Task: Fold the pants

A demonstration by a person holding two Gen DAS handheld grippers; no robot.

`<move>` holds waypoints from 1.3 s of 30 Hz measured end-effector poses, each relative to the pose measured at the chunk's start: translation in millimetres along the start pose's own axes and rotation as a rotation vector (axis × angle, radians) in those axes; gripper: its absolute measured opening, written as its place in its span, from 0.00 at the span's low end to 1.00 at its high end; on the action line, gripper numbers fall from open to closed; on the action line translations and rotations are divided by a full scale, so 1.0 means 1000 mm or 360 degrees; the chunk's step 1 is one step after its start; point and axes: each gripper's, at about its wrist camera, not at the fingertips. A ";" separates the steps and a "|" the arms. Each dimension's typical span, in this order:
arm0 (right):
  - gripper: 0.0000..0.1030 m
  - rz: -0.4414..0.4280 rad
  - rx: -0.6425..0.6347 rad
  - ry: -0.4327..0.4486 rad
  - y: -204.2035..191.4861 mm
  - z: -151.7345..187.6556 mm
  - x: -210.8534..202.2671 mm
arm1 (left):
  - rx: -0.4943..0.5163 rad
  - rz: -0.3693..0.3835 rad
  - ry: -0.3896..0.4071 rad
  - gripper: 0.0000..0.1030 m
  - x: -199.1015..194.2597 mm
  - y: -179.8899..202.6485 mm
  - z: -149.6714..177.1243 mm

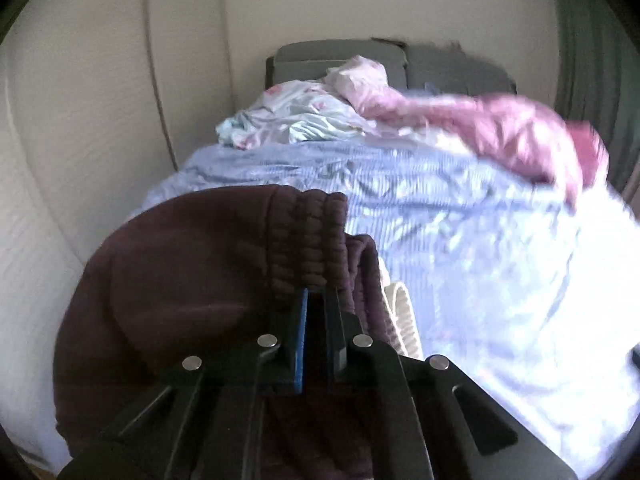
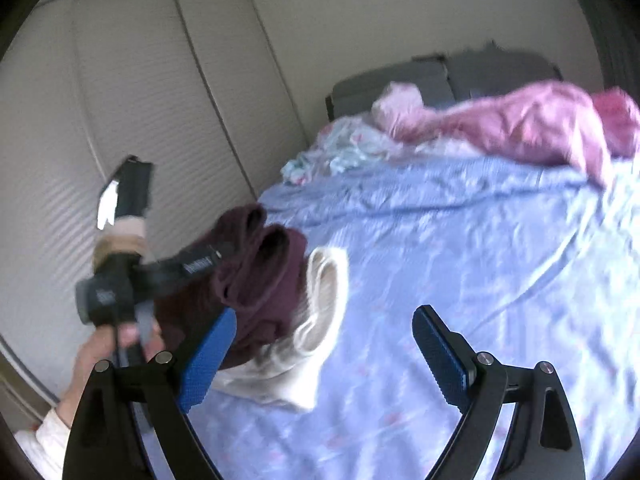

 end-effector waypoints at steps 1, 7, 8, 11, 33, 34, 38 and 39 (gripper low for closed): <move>0.89 0.0008 -0.0018 0.0011 0.001 -0.002 0.000 | 0.0024 -0.0013 -0.0025 0.07 0.006 0.011 0.002; 0.89 0.0052 -0.0073 -0.0003 0.009 -0.003 -0.004 | 0.0182 -0.0295 0.0004 0.13 0.010 0.052 0.006; 0.89 0.0082 -0.0075 -0.0001 0.013 -0.003 -0.003 | 0.0229 -0.0374 0.0018 0.22 0.005 0.057 0.009; 0.89 0.0153 -0.0092 0.0009 0.024 -0.004 -0.012 | 0.0326 -0.0389 0.0167 0.85 -0.030 0.080 0.009; 0.99 0.0395 -0.0061 0.0150 0.143 0.009 -0.279 | -0.0032 0.0060 0.0193 1.00 -0.309 0.186 0.079; 0.99 0.0396 -0.0059 0.0151 0.146 0.013 -0.289 | -0.0040 0.0063 0.0212 1.00 -0.321 0.188 0.082; 0.99 0.0401 -0.0093 0.0156 0.147 0.026 -0.317 | -0.0047 0.0029 0.0297 1.00 -0.359 0.199 0.096; 0.99 0.0398 -0.0095 0.0151 0.147 0.029 -0.322 | -0.0053 0.0026 0.0311 1.00 -0.365 0.200 0.098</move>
Point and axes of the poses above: each gripper's, at about its wrist camera, not at the fingertips, and x roughly the way its jaws point, y to its right, z to its underside, and after that the axes turned 4 degrees about x, right-handed
